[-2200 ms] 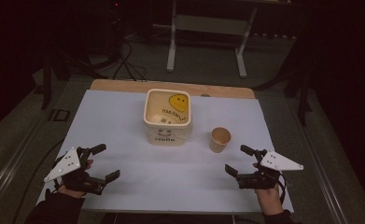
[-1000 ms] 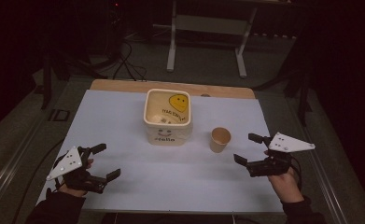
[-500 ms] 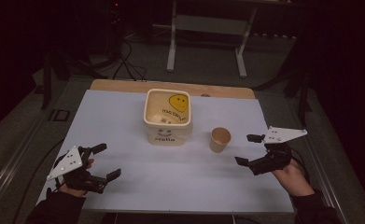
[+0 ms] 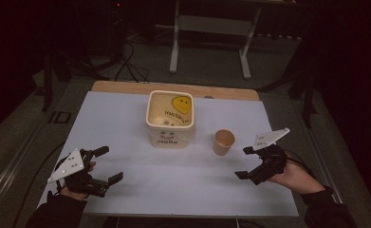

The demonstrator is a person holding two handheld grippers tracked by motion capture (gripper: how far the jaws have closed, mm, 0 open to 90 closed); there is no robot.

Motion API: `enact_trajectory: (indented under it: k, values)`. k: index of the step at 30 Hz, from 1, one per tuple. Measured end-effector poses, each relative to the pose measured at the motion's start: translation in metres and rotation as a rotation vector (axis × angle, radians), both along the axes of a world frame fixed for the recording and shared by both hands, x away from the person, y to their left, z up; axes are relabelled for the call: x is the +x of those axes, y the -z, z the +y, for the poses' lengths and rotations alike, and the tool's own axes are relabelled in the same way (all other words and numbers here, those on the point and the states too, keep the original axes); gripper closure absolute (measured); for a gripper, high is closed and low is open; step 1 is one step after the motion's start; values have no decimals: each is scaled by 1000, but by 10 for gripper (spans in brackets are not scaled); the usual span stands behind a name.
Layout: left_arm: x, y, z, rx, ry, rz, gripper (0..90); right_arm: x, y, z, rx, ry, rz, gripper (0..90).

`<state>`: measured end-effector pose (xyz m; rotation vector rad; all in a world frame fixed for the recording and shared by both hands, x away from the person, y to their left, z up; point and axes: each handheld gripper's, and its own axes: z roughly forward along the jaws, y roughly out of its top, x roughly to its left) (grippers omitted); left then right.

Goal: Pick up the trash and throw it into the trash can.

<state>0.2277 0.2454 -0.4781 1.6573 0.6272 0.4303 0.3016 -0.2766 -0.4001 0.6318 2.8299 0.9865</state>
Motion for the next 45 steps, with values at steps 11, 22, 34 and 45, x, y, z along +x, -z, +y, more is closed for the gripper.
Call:
enact_trajectory:
  k: [11, 22, 34, 45]
  values:
    - [0, 0, 0, 0, 3, 3, 5, 7, 1, 3, -76, -18, 75, 87]
    - [0, 0, 0, -3, 3, 5, 5, 22, -1, 10, -182, -46, 167, 88]
    - [1, 0, 0, -12, -1, 8, 4, 36, -3, 14, -250, -67, 185, 99]
    - [1, 1, -1, -10, 5, 8, 4, 51, -4, 21, -317, -75, 186, 99]
